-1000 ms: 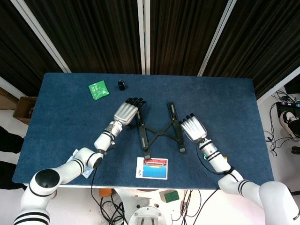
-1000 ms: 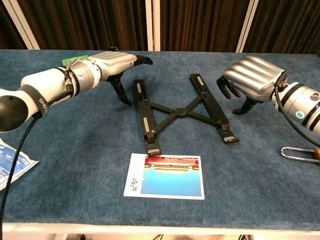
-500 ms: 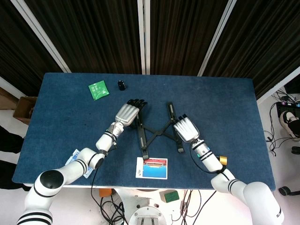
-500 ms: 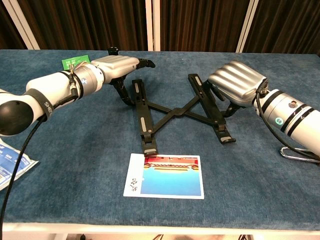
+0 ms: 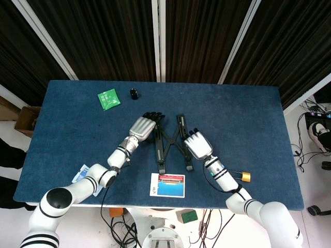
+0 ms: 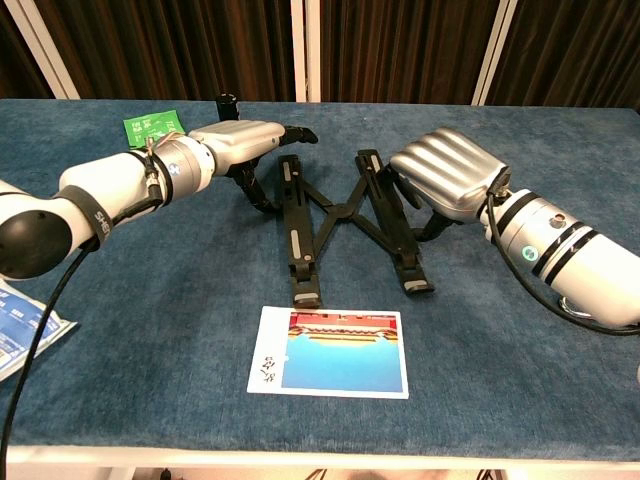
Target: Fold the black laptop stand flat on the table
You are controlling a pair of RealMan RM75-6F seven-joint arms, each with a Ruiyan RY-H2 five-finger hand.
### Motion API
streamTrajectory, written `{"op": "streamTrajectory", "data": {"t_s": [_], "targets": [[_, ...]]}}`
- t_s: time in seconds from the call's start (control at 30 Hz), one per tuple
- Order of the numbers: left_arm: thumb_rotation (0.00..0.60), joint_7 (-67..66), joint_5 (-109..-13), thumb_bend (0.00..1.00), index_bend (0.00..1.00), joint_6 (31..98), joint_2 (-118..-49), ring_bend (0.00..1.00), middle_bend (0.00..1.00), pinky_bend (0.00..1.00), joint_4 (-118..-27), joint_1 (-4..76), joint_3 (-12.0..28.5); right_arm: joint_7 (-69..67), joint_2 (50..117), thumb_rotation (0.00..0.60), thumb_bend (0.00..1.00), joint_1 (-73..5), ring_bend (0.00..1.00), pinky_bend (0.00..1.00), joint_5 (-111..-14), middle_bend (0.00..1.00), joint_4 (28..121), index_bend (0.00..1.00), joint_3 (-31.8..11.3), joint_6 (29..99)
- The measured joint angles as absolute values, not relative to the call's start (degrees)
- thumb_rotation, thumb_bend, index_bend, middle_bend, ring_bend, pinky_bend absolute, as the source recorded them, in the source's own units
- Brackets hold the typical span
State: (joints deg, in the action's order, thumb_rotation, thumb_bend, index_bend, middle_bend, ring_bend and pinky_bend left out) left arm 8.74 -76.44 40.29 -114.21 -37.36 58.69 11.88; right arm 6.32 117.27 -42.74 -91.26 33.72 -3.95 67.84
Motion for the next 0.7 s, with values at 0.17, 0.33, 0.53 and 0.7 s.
{"op": "streamTrajectory", "data": {"t_s": [0.17,0.33,0.53,0.7], "targets": [[0.6,9.09,-77.0,0.0,0.06,40.7,-114.08,0.05,0.04,0.12,-38.31,58.89,11.59,5.72,118.9,0.6,0.0,-43.18,0.54,0.55,-91.41,0.68,33.61,0.65,-4.04,68.35],[0.6,9.09,-76.98,0.0,0.06,40.9,-113.61,0.05,0.04,0.12,-39.19,58.74,11.54,4.88,120.05,0.6,0.0,-43.5,0.54,0.55,-91.43,0.68,34.35,0.64,-4.01,68.16],[0.6,7.97,-77.03,0.0,0.06,42.86,-111.13,0.05,0.04,0.12,-41.34,57.66,11.51,3.88,117.6,0.6,0.0,-43.86,0.4,0.46,-92.5,0.48,38.49,0.36,-2.98,67.85],[0.6,6.43,-76.49,0.0,0.06,45.98,-105.84,0.05,0.04,0.12,-47.95,55.13,11.85,4.81,109.2,0.6,0.0,-45.15,0.11,0.12,-94.12,0.21,49.75,0.04,-1.93,66.58]]}}
